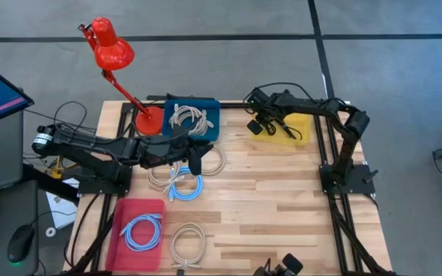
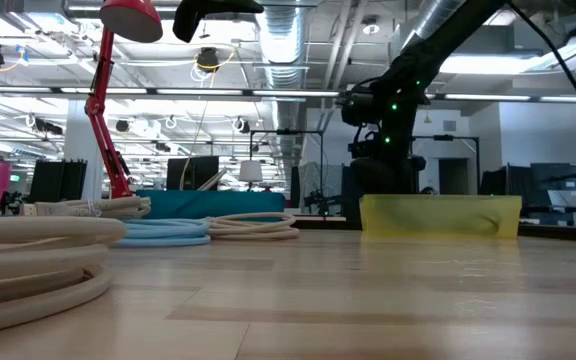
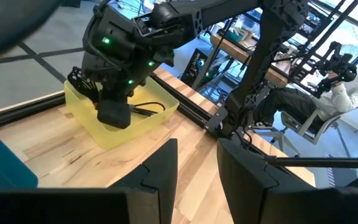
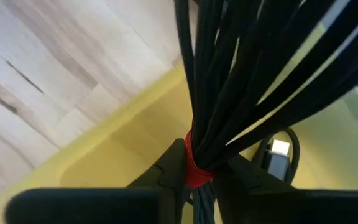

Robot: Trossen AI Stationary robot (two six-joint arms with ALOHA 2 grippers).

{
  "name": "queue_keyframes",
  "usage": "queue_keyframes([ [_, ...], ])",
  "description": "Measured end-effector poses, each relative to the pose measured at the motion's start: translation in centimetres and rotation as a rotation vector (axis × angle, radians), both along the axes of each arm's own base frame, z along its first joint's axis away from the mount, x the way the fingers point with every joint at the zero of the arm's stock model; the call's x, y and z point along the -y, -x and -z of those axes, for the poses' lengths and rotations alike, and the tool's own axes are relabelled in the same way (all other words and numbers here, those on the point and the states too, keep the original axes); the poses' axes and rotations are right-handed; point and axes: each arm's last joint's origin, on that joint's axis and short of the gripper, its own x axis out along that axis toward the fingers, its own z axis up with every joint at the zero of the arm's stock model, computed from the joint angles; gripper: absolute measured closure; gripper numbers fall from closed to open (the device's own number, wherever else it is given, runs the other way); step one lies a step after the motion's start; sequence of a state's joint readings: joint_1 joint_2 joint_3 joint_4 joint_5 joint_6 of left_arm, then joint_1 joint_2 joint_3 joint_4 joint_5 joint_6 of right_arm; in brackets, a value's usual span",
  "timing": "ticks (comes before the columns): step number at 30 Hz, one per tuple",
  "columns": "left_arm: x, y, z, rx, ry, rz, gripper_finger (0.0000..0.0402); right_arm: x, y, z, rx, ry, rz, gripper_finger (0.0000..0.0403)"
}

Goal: Pick & Place USB Port
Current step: Put the black charger cable into the yellow bin, then put the brown display cable into the blue bin

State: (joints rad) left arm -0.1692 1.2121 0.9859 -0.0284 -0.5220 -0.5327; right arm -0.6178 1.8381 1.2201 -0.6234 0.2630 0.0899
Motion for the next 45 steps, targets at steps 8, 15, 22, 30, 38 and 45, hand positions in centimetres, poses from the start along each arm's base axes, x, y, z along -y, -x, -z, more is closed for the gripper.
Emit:
queue_keyframes([
  [8,0.0,0.0,0.0,0.0,0.0,0.0,0.029,-0.4,0.5,-1.3,-0.007,0.01,-0.018,0.0204],
  [15,0.0,0.0,0.0,-0.001,0.0,0.0,0.029,-2.0,2.5,-5.4,-0.011,0.033,-0.083,0.0156],
  [22,0.0,0.0,0.0,-0.002,-0.004,0.001,0.029,-6.4,5.3,-11.8,0.151,0.045,-0.187,0.018],
  [30,0.0,0.0,0.0,-0.003,-0.004,0.002,0.029,-12.7,9.3,-18.4,0.503,0.048,-0.369,0.0235],
  [38,0.3,-0.1,0.1,-0.04,-0.078,0.124,0.029,-16.9,11.8,-21.4,0.724,0.057,-0.467,0.0321],
  [45,0.7,0.0,0.1,-0.059,-0.139,0.163,0.031,-19.5,12.0,-21.7,0.76,-0.009,-0.586,0.0396],
])
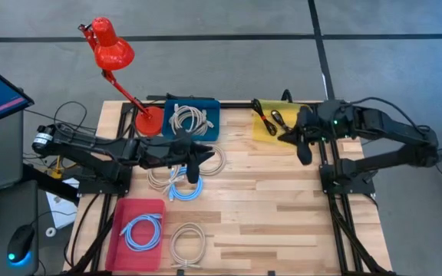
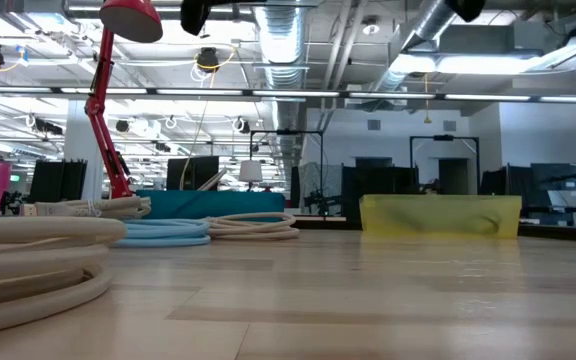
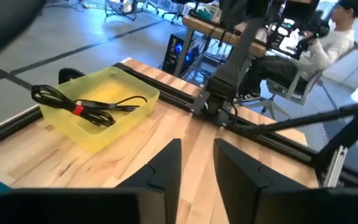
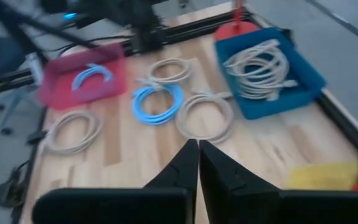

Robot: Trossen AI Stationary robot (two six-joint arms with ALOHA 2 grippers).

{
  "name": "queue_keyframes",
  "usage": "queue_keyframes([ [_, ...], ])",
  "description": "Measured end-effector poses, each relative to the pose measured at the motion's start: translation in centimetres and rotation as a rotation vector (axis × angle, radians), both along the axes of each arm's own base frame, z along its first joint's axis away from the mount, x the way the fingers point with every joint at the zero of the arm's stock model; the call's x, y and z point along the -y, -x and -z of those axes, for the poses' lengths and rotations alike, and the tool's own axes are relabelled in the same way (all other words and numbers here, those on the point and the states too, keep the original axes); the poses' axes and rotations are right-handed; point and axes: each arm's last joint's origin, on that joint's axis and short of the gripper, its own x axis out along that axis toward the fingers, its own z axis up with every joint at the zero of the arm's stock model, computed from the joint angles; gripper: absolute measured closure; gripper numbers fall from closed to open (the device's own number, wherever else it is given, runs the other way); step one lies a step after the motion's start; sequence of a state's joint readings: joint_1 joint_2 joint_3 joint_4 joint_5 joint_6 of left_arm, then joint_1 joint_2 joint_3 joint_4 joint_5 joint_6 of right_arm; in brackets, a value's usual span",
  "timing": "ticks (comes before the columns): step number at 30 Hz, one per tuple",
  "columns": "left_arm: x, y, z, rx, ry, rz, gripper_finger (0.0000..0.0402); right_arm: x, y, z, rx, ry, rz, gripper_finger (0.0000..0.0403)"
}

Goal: Pick & Place USB Port
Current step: Put the brown display cable into the blue bin

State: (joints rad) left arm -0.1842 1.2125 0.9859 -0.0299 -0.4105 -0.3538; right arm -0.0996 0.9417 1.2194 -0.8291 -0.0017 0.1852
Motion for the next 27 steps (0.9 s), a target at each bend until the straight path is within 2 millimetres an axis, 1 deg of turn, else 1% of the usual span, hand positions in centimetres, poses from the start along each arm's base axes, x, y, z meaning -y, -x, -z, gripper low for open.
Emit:
queue_keyframes([
  [3,0.4,0.2,0.1,-0.016,-0.03,-0.005,0.0339,-0.9,-0.1,0.0,-0.002,0.013,-0.039,0.0396],
  [6,0.7,0.8,0.3,-0.058,-0.044,-0.037,0.0378,-1.7,-0.3,0.1,-0.01,0.059,-0.023,0.0401],
  [8,0.9,1.4,0.4,-0.089,-0.035,-0.044,0.0395,-2.1,-0.3,0.1,-0.011,0.081,-0.001,0.0401],
  [14,1.7,3.4,0.0,-0.123,-0.03,-0.085,0.0397,-3.1,-0.2,0.1,-0.004,0.115,0.002,0.0402],
  [17,1.7,4.6,0.2,-0.181,-0.038,-0.109,0.0397,-3.4,-0.1,0.1,-0.002,0.121,-0.007,0.0402],
  [23,1.0,6.7,1.6,-0.331,0.106,-0.214,0.0398,-3.5,-0.1,0.2,-0.008,0.08,0.015,0.0402],
  [27,0.7,7.4,2.3,-0.413,0.175,-0.238,0.0398,-3.5,0.0,0.3,-0.022,0.082,0.015,0.0403],
])
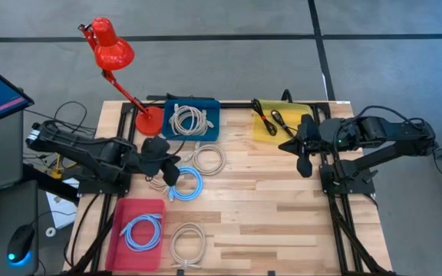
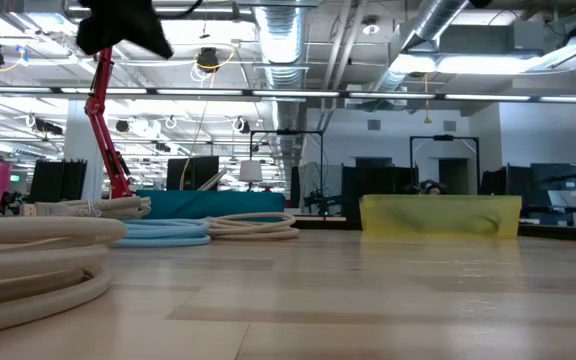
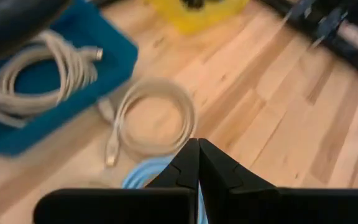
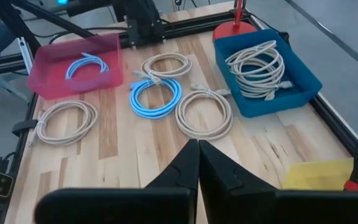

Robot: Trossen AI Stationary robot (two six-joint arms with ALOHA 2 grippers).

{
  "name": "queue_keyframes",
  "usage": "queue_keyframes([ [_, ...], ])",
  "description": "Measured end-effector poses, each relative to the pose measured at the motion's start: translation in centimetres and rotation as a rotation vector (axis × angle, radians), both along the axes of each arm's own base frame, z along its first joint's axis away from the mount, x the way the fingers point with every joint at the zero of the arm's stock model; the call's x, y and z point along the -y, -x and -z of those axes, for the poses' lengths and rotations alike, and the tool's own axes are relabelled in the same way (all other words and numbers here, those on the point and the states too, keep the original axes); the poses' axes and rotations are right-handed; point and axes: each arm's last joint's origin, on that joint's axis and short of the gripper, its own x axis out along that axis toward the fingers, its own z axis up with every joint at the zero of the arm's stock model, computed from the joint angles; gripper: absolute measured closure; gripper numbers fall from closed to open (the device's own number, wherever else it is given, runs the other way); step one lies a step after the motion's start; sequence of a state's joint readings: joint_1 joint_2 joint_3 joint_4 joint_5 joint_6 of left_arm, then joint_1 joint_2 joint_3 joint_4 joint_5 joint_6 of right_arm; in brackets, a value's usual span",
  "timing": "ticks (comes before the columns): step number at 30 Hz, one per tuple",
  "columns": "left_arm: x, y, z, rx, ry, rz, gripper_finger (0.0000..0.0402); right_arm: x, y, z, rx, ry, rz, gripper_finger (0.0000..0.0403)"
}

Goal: Pick & Place USB Port
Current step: Put the brown display cable into the blue bin

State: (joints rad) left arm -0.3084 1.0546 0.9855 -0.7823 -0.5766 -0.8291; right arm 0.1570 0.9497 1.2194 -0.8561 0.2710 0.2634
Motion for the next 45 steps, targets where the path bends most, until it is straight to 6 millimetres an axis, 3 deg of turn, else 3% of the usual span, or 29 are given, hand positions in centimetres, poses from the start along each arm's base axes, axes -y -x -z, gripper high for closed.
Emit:
queue_keyframes([
  [9,-0.8,0.3,2.3,-0.3,0.269,0.034,0.0398,0.0,0.0,0.0,-0.005,0.001,0.0,0.0403],
  [14,-1.0,-0.5,3.1,-0.359,0.35,0.062,0.0388,0.0,0.0,0.1,-0.008,0.002,0.001,0.0403],
  [27,-1.4,-2.6,6.7,-0.628,0.27,0.067,0.0257,-0.1,-0.5,0.4,-0.03,0.004,0.001,0.0403],
  [32,-1.3,-3.5,8.2,-0.708,0.246,0.078,0.0226,-0.2,-1.1,0.7,-0.05,0.007,0.001,0.0403],
  [39,-1.2,-4.4,10.1,-0.797,0.229,0.083,0.0221,-0.4,-2.2,1.4,-0.091,0.01,-0.006,0.0403],
  [45,-1.9,-3.5,12.8,-0.815,0.337,0.089,0.024,-0.5,-3.1,2.0,-0.13,0.014,-0.009,0.0403],
])
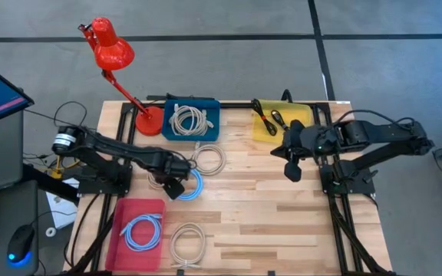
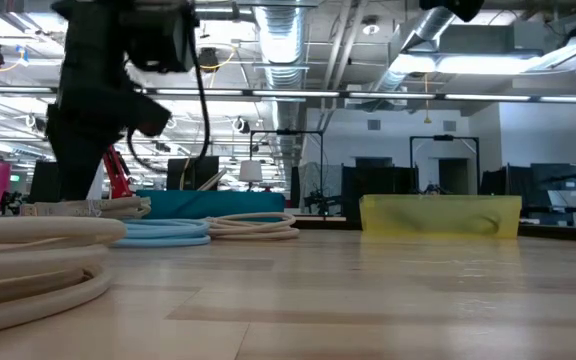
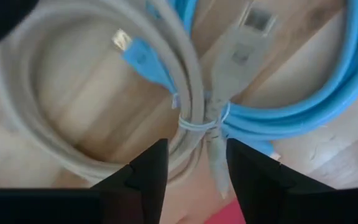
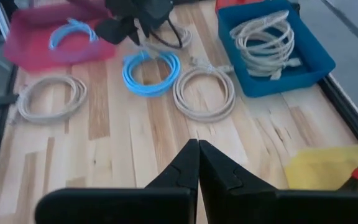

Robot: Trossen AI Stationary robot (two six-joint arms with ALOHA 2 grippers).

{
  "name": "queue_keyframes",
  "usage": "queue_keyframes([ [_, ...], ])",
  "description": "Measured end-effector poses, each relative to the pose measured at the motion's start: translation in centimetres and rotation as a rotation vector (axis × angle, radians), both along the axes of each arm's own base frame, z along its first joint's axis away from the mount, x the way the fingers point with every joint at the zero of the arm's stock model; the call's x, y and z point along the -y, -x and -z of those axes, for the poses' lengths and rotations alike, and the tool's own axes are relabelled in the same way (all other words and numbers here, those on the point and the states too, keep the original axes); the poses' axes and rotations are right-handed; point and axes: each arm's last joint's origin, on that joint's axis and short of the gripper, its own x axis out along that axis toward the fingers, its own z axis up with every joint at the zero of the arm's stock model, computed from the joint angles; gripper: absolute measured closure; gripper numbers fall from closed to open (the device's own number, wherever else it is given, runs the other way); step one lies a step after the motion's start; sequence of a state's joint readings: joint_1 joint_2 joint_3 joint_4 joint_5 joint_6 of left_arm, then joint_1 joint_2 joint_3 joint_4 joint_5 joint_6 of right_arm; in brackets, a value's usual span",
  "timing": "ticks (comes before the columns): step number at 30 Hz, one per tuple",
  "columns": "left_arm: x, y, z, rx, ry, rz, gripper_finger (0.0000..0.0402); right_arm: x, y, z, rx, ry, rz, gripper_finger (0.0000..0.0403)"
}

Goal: Pick & Place USB Port
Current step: Put the brown display cable into the blue bin

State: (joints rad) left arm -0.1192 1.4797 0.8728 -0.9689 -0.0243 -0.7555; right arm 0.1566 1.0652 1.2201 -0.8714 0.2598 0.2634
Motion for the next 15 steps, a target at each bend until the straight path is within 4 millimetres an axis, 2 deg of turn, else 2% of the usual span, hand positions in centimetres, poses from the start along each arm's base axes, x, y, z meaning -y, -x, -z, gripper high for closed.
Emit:
queue_keyframes([
  [6,-0.1,1.1,1.9,0.024,0.05,-0.01,0.0257,0.0,-0.1,0.3,-0.03,0.005,0.0,0.0403],
  [15,-0.1,0.7,2.0,0.095,0.036,0.046,0.0297,0.0,-0.2,0.2,-0.008,-0.01,0.014,0.0403],
])
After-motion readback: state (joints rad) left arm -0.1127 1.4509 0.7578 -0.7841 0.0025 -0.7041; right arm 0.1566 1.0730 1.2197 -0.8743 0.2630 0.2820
